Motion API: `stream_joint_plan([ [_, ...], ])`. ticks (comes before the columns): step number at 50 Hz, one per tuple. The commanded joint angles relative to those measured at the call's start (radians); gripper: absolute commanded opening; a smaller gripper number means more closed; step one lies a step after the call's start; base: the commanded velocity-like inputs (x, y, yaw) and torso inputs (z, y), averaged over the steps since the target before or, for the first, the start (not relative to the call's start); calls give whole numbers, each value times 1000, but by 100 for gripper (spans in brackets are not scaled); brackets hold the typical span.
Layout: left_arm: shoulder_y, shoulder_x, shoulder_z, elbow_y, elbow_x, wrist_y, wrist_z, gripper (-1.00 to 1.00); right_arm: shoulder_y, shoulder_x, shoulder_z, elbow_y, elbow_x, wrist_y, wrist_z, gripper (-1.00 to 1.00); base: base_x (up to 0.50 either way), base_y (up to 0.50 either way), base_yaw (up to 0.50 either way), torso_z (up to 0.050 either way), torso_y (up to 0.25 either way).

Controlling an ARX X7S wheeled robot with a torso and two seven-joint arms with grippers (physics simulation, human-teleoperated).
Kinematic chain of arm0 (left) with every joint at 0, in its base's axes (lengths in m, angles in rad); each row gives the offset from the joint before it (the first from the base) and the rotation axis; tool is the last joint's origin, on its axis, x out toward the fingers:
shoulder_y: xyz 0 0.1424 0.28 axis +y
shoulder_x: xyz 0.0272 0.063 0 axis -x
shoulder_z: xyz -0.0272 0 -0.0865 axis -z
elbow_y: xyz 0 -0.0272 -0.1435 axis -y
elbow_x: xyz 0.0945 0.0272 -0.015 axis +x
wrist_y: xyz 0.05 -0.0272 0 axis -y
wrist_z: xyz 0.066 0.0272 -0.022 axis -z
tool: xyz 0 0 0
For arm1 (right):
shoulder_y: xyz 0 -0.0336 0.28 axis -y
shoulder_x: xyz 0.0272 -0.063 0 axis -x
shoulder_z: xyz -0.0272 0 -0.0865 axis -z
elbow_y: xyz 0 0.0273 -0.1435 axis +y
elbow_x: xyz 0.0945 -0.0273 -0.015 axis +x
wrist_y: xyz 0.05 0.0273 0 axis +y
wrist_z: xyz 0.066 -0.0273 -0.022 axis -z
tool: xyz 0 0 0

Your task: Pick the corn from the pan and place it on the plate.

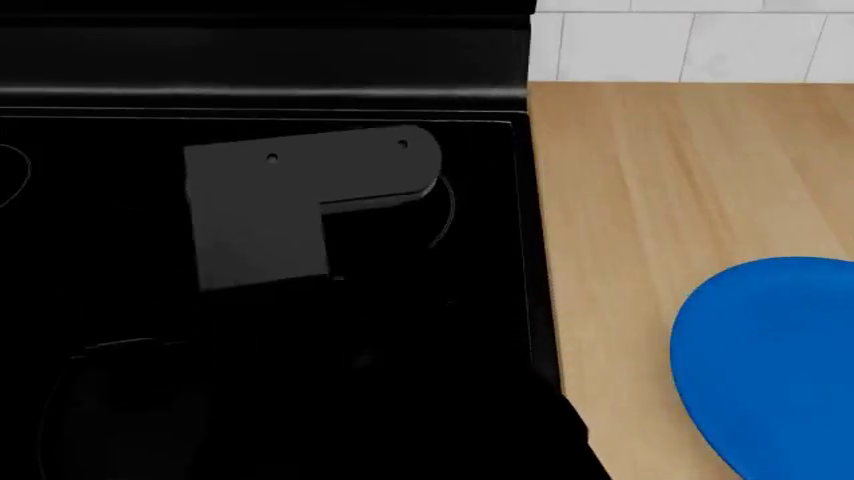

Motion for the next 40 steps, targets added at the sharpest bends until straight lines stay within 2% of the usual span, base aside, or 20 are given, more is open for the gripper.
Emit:
stream_joint_plan([
  [1,18,21,-23,-70,12,51,21,100,7,-9,-81,51,12,-88,-23,100,0,0,0,0,0],
  [21,33,17,-32,-71,7,62,17,100,15,1,-226,35,52,-159,-19,100,0,0,0,0,0],
  [40,43,14,-40,-69,3,65,10,100,20,16,-305,42,74,-198,-39,100,0,0,0,0,0],
])
